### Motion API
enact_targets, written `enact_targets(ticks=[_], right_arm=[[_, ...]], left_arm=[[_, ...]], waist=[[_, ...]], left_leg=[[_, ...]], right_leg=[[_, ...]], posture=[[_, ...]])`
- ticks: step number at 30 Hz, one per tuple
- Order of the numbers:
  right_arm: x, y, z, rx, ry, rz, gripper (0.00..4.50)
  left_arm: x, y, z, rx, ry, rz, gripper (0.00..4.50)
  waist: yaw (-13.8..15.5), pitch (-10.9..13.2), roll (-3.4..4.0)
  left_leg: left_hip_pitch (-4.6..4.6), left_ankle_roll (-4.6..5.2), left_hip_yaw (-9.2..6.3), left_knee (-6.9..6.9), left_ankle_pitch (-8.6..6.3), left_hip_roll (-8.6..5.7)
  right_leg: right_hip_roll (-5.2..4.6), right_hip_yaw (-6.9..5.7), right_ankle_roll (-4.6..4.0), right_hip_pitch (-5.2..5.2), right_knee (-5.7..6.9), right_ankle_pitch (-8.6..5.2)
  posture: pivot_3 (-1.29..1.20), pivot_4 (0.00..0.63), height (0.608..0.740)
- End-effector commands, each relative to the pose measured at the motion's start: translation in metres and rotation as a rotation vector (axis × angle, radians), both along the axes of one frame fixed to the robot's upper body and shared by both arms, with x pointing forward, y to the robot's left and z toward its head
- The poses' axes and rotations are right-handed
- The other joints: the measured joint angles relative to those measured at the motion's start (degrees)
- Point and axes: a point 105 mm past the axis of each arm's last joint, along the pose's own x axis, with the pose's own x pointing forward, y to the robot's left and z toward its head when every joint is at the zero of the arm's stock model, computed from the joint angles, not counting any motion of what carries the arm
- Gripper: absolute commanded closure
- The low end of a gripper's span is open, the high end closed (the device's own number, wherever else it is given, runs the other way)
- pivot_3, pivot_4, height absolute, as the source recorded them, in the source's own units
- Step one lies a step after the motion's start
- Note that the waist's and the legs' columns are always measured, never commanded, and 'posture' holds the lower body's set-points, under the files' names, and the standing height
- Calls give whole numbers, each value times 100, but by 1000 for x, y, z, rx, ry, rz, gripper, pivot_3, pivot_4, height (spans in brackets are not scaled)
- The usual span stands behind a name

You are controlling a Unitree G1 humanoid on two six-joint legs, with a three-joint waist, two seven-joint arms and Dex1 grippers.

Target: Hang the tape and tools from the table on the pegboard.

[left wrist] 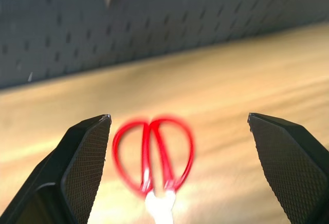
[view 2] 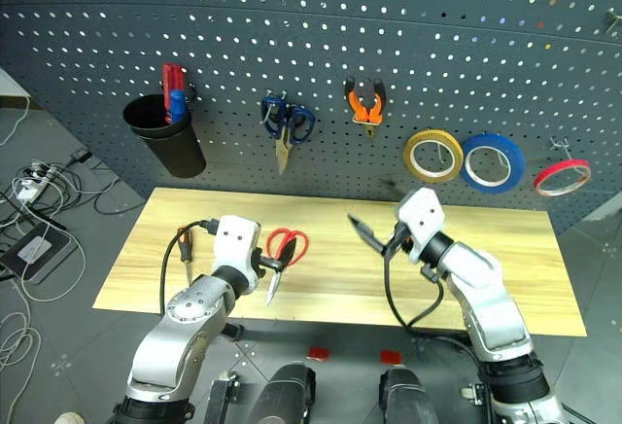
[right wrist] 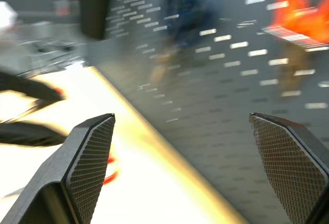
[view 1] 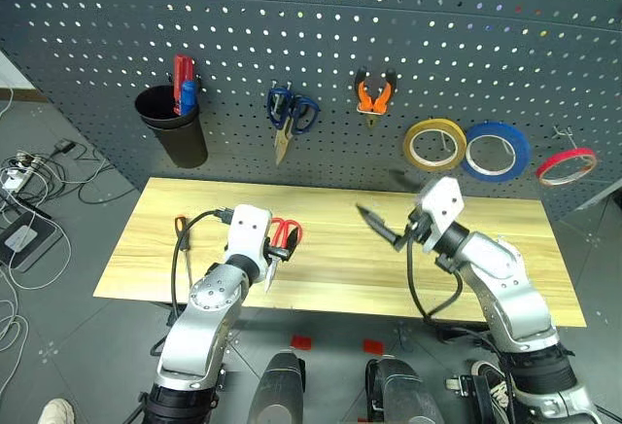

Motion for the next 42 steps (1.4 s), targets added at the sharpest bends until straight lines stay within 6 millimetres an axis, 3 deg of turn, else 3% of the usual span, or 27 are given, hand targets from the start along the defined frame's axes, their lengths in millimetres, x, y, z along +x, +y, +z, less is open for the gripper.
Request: enact_targets(ticks=[1, 6, 11, 16, 23, 26, 37, 38, 42], right_arm=[[-18, 13, 4, -14, -20, 121, 49], [-31, 25, 1, -26, 10, 207, 49], [-46, 38, -2, -37, 48, 279, 49], [-59, 40, -15, -123, 89, 343, 49], [-61, 38, -26, -177, 129, 352, 49], [-59, 38, -26, -181, 128, 337, 0], [-46, 40, -24, -179, 91, 291, 0], [-45, 40, -24, -178, 89, 290, 0], [-40, 39, -22, -163, 76, 282, 0]], left_arm=[[-4, 12, -11, 56, 71, 75, 0], [-6, 25, -20, 112, 132, 121, 0], [-4, 26, -25, 114, 162, 100, 0], [0, 23, -34, 119, 211, 43, 0], [0, 22, -44, 158, 255, -7, 0], [-1, 23, -44, 159, 262, -12, 591], [-4, 30, -43, 178, 259, 20, 3999], [-4, 31, -43, 178, 258, 24, 4180], [-4, 30, -41, 173, 248, 31, 4178]], waist=[[-54, 106, 3], [-125, 378, 12], [-146, 666, 20], [-190, 930, 29], [-245, 1096, 63], [-245, 1140, 80], [-250, 1156, 81], [-250, 1156, 81], [-246, 1149, 80]], left_leg=[[1, 0, -18, 0, 0, 1], [-4, 0, -63, 3, 0, 1], [-9, -1, -75, 4, 1, 1], [-11, -4, -76, 6, 2, -1], [-11, -7, -73, 2, 4, 4], [-9, -12, -70, 1, 7, 3], [-11, -24, -67, -11, 13, 7], [-12, -27, -67, -12, 15, 8], [-14, -63, -69, -19, 33, 8]], right_leg=[[0, -4, -2, 3, 1, -2], [3, -21, -10, 0, 13, -7], [-1, -28, -14, -1, 17, -9], [-2, -29, -13, -3, 22, -10], [-2, -27, -12, -10, 22, -10], [-4, -24, -11, -10, 24, -11], [-3, -20, -4, -23, 23, -15], [-3, -19, -3, -24, 23, -15], [-4, -21, -1, -27, 21, -17]], posture=[[124, 371, 740], [106, 426, 740], [87, 486, 740], [71, 531, 740], [52, 565, 740], [52, 566, 740], [82, 516, 740], [86, 507, 740], [107, 467, 740]])
